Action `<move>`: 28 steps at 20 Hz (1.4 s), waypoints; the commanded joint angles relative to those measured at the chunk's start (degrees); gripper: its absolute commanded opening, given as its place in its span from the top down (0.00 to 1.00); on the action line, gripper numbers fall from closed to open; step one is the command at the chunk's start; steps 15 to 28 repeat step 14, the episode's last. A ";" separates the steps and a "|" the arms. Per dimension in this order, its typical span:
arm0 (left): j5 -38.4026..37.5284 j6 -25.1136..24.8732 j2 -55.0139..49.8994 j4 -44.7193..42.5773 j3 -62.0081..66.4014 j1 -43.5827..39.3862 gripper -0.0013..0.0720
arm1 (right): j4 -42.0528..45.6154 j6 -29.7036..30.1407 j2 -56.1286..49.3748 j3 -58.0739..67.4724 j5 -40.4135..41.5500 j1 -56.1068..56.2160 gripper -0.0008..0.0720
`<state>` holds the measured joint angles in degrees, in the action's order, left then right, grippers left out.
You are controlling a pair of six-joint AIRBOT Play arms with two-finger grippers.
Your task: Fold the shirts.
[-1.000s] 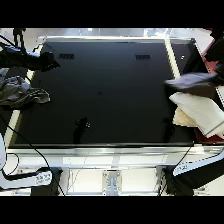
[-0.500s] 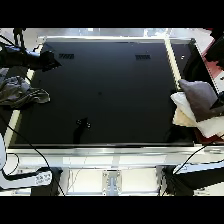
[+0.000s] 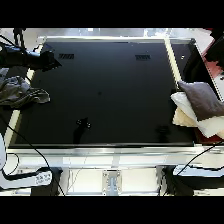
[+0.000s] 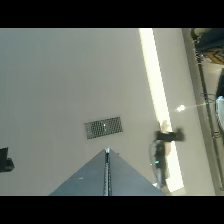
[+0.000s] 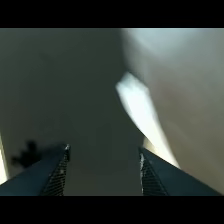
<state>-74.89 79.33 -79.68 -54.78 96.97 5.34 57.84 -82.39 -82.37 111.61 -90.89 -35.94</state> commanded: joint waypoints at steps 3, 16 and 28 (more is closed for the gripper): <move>0.02 -0.04 -0.02 0.00 0.00 0.00 0.97 | 1.88 11.56 0.09 2.25 10.71 13.77 0.32; 0.02 -0.02 -0.02 0.00 0.00 0.00 0.97 | 9.51 10.69 -1.03 2.43 12.92 20.87 0.33; 0.02 -0.02 -0.02 0.00 0.00 0.00 0.97 | 9.51 10.69 -1.03 2.43 12.92 20.87 0.33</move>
